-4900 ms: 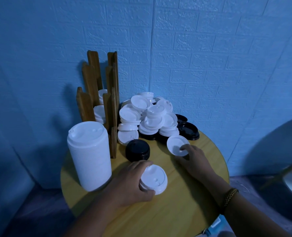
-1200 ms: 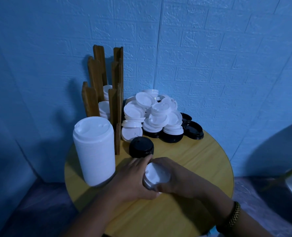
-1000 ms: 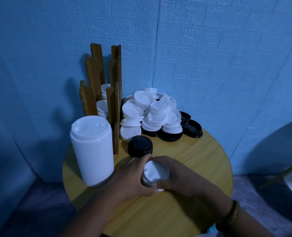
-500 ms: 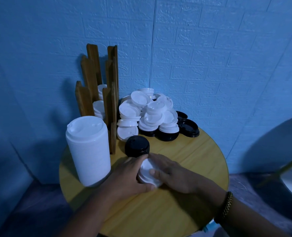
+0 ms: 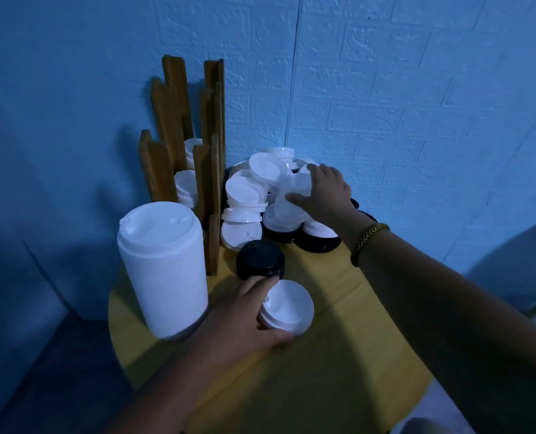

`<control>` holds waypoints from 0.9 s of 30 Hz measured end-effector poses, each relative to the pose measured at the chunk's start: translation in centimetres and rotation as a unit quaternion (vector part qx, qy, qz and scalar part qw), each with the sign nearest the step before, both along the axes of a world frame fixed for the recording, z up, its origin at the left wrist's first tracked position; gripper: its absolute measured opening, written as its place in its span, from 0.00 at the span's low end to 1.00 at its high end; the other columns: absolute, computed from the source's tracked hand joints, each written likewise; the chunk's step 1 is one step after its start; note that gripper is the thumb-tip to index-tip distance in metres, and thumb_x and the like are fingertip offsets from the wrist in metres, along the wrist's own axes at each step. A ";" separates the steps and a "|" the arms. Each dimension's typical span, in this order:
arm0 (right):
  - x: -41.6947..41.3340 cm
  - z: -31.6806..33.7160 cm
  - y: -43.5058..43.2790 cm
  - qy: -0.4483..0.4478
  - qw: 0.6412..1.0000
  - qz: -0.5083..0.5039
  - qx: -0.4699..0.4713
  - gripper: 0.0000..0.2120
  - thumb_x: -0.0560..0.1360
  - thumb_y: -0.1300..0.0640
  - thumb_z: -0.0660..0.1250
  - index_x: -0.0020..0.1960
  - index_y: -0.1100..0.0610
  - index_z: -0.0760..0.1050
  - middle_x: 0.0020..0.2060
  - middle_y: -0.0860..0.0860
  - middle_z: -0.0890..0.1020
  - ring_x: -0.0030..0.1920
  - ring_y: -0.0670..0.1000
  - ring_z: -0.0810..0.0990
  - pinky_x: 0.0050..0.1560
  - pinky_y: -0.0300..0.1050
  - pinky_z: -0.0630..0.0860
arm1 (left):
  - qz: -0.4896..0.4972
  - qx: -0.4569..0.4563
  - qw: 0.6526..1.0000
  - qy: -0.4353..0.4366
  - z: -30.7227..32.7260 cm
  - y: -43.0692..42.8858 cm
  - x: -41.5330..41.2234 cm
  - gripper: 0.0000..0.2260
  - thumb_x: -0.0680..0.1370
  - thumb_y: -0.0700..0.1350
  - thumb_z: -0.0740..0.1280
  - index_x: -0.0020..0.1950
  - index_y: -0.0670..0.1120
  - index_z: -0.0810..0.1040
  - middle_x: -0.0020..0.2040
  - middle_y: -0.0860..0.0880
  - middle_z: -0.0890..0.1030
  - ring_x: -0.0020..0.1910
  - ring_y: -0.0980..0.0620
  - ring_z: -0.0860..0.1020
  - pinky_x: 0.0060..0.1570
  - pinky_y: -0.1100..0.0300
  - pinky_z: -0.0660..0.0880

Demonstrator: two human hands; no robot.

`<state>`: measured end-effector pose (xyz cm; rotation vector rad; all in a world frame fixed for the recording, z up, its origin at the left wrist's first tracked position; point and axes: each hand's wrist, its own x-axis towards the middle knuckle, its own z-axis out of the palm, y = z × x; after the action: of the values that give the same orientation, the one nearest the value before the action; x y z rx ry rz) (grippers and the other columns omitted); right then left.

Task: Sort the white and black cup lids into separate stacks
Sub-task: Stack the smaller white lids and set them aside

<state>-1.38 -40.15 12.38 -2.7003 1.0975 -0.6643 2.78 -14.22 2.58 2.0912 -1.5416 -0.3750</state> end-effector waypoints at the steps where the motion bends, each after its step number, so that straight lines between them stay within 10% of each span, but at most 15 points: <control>1: 0.7 0.0 -0.5 0.005 1.000 -0.004 0.001 0.41 0.73 0.34 0.68 0.78 0.52 0.59 0.74 0.54 0.66 0.76 0.58 0.60 0.72 0.61 0.61 | -0.001 -0.002 1.000 0.001 0.0 0.0 0.0 0.43 0.73 0.65 0.73 0.81 0.63 0.53 0.78 0.63 0.59 0.68 0.64 0.62 0.64 0.65 0.65; 9: 1.2 -0.4 -1.4 0.010 1.000 -0.013 0.014 0.36 0.73 0.39 0.70 0.74 0.54 0.63 0.67 0.56 0.73 0.68 0.61 0.69 0.65 0.58 0.65 | -0.011 -0.011 1.000 0.004 0.0 -0.1 0.3 0.43 0.71 0.67 0.74 0.80 0.64 0.55 0.76 0.66 0.59 0.65 0.67 0.62 0.62 0.66 0.65; 17: -7.7 -2.0 7.8 -0.165 0.984 0.040 0.047 0.38 0.69 0.38 0.73 0.73 0.54 0.66 0.64 0.54 0.70 0.64 0.54 0.71 0.62 0.51 0.72 | -0.005 -0.016 1.000 0.006 0.0 0.2 0.0 0.40 0.71 0.65 0.74 0.79 0.63 0.58 0.75 0.66 0.62 0.65 0.66 0.62 0.61 0.64 0.65; 27: -12.6 -8.3 15.7 -0.028 0.986 0.049 0.158 0.40 0.67 0.29 0.68 0.73 0.46 0.62 0.57 0.46 0.64 0.57 0.48 0.69 0.52 0.42 0.70 | 0.016 0.024 1.000 -0.010 0.8 0.1 -0.5 0.53 0.67 0.65 0.77 0.82 0.60 0.49 0.79 0.56 0.62 0.76 0.54 0.62 0.69 0.56 0.65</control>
<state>-13.98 -24.48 4.03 -2.4309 0.9582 -0.4977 2.32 -14.15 3.33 2.1602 -1.5219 -0.3852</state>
